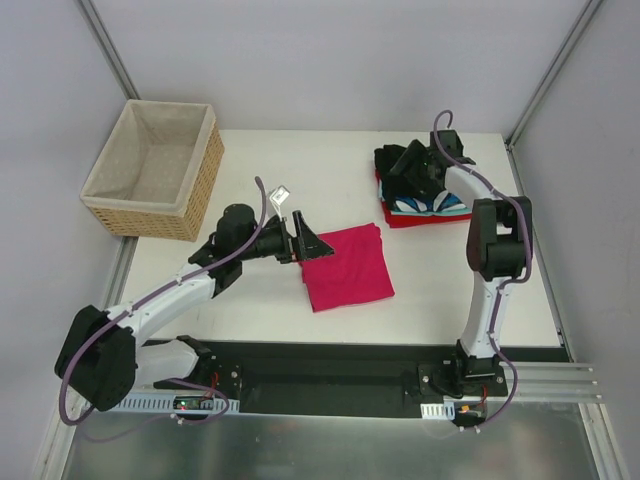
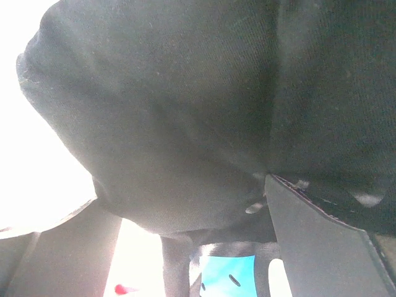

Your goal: Fold and stack the t-shirts

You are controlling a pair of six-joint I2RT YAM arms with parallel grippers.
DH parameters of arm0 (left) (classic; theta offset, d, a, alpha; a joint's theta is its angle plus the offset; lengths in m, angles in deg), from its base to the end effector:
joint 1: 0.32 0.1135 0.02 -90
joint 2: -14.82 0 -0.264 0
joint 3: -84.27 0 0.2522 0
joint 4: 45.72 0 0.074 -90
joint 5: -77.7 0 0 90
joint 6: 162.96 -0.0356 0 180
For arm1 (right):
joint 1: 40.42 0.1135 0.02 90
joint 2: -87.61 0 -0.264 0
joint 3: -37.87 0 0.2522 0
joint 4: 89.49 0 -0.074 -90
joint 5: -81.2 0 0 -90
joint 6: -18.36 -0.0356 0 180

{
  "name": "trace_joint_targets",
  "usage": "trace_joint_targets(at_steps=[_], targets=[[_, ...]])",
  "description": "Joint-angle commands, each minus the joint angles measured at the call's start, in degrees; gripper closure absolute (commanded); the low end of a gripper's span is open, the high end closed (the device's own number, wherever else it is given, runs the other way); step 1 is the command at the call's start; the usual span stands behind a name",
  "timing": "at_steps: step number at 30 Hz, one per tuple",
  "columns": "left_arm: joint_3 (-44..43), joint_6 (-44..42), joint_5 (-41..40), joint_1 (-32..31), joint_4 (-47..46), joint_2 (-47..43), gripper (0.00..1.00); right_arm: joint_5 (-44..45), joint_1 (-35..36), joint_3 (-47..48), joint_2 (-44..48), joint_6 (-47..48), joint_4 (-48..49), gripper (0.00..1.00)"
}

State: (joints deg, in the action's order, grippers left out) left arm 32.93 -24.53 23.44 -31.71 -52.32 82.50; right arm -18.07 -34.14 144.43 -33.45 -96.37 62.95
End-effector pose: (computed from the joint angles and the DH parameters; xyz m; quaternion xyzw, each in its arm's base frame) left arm 0.2138 -0.1548 0.2694 0.0878 0.7490 -0.5735 0.3200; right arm 0.4779 0.0584 0.2034 0.1136 0.9043 0.1794 0.3705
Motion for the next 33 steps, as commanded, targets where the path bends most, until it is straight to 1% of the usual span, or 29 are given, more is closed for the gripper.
trace_joint_targets(at_steps=[1, 2, 7, 12, 14, 15, 16, 17, 19, 21, 22, 24, 27, 28, 29, 32, 33], targets=[[1.37, -0.70, -2.17, 0.29, 1.63, -6.05, 0.01, -3.29, 4.08, -9.43, 1.94, -4.27, -9.41, 0.04], [1.89, -0.70, -2.26, 0.28, 2.34, -6.85, 0.01, -2.86, 4.70, -11.39, 2.83, -4.79, -7.05, 0.04], [3.65, -0.44, -3.23, 0.20, 4.62, -11.94, 0.01, -1.27, 9.09, -20.44, 7.67, -6.38, -4.04, 0.04], [5.50, -0.26, -4.54, 0.11, 6.73, -15.38, 0.01, 2.94, 10.85, -24.15, 14.77, -5.59, -4.04, 0.04], [5.59, -0.96, -5.07, 0.11, 7.44, -16.00, 0.01, 7.05, 10.85, -22.23, 17.33, -3.49, -6.13, 0.04], [5.33, -1.66, -5.68, 0.11, 7.87, -15.91, 0.01, 8.30, 10.85, -20.74, 20.04, -2.35, -7.28, 0.04], [4.98, -2.10, -5.43, 0.11, 8.58, -15.30, 0.01, 8.92, 10.85, -18.98, 21.37, -1.21, -10.16, 0.04], [3.93, -2.37, -5.08, 0.11, 8.67, -14.78, 0.01, 12.23, 10.94, -16.96, 22.95, 0.80, -11.50, 0.04], [2.70, -2.46, -3.50, -0.15, 8.58, -12.85, 0.01, 13.75, 10.85, -11.87, 27.94, 2.75, -15.26, 0.04], [0.76, -2.46, -3.14, -1.03, 8.58, -11.52, 0.01, 15.43, 11.47, -6.78, 30.78, 6.18, -18.09, 0.04], [0.58, -2.46, -3.84, -1.73, 8.41, -10.30, 0.01, 15.60, 11.82, -5.62, 33.84, 7.49, -19.32, 0.04], [1.19, -1.85, -4.89, -4.02, 6.83, -8.80, 0.01, 15.78, 12.87, -4.47, 37.10, 9.69, -22.31, 0.04], [4.09, 1.04, -4.90, -6.04, 2.01, -4.58, 0.01, 14.20, 14.63, -7.53, 44.05, 10.49, -23.99, 0.04], [4.97, 1.75, -4.98, -6.48, 0.77, -3.27, 0.01, 13.85, 15.24, -11.19, 45.98, 10.41, -23.82, 0.04], [6.54, 2.28, -6.29, -7.44, -0.02, -3.17, 0.01, 13.07, 15.60, -13.15, 50.09, 10.14, -23.55, 0.04], [10.32, 3.69, -8.67, -7.98, 0.14, -4.66, 0.01, 13.15, 17.36, -20.86, 55.65, 8.91, -23.03, 0.04], [11.21, 4.30, -9.55, -7.98, 2.15, -5.62, 0.01, 13.23, 18.14, -22.64, 58.88, 8.74, -23.02, 0.04]])
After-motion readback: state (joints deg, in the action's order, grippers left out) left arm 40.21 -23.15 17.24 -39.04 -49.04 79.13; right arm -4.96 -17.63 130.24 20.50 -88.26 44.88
